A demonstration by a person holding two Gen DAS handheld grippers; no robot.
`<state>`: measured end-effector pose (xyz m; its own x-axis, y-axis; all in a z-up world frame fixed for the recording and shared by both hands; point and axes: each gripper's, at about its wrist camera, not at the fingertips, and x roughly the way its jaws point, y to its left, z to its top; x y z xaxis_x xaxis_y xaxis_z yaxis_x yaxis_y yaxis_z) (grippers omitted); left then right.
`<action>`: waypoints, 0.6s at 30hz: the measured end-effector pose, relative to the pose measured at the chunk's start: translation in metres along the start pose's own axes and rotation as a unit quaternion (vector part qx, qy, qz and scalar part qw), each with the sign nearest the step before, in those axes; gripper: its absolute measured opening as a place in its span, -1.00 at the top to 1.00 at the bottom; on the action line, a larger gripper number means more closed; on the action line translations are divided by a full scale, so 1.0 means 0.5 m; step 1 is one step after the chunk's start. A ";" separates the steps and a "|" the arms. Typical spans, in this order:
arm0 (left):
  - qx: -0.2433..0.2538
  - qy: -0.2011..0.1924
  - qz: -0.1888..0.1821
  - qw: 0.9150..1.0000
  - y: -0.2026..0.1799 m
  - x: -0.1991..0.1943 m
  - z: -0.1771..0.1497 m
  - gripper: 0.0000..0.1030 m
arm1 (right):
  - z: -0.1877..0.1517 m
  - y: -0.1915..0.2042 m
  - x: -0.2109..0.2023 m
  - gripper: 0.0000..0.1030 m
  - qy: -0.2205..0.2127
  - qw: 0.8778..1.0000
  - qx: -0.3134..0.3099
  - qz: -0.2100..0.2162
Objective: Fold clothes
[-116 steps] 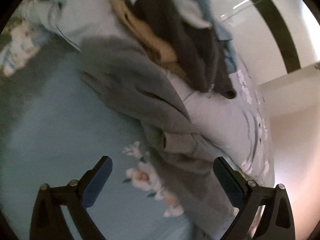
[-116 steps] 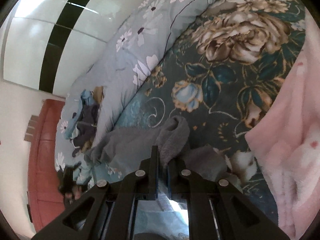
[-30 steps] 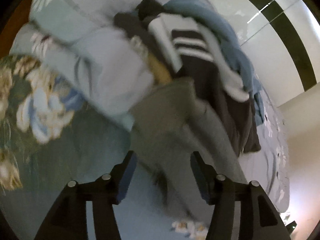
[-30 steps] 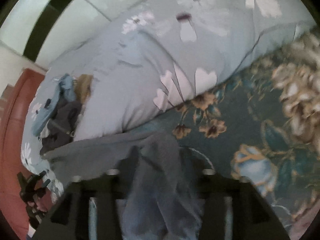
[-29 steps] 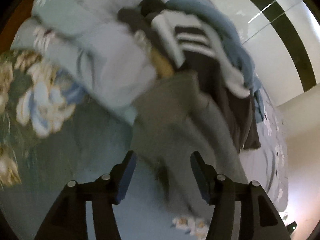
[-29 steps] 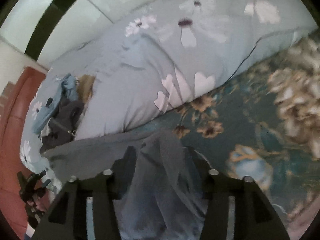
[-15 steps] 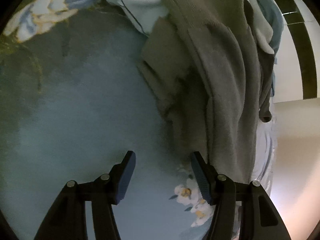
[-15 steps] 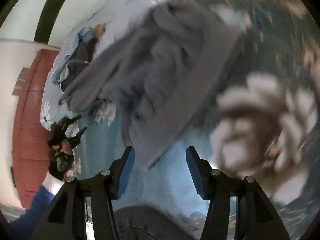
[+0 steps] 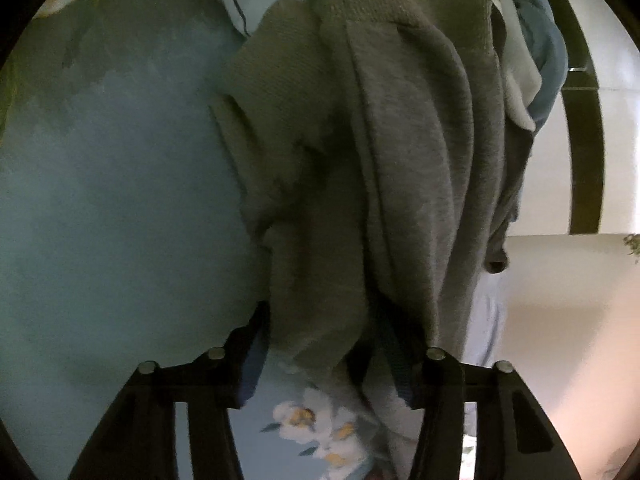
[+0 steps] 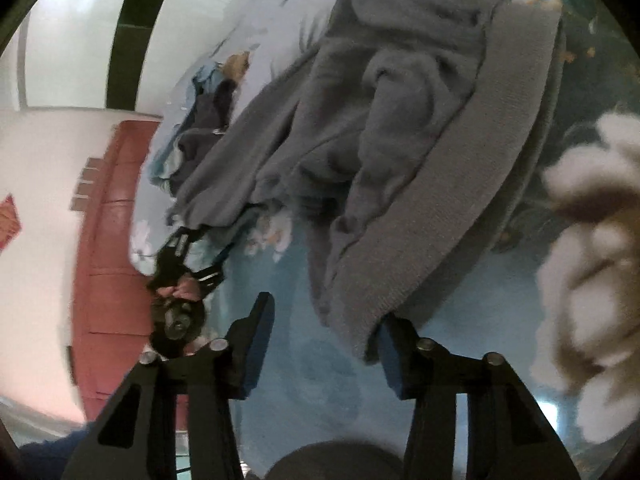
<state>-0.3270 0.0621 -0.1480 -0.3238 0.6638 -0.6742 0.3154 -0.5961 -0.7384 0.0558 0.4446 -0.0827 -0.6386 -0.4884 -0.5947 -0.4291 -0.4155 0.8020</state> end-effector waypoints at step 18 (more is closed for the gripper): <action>-0.012 -0.003 -0.037 0.999 -0.019 -0.031 -0.062 0.08 | 0.048 0.030 -0.175 0.93 -0.113 0.988 0.002 0.105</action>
<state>-0.2976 0.0715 -0.1302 -0.3526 0.7022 -0.6185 0.3118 -0.5351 -0.7852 0.0899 0.4993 -0.0175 -0.8399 -0.3803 -0.3873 -0.2741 -0.3188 0.9073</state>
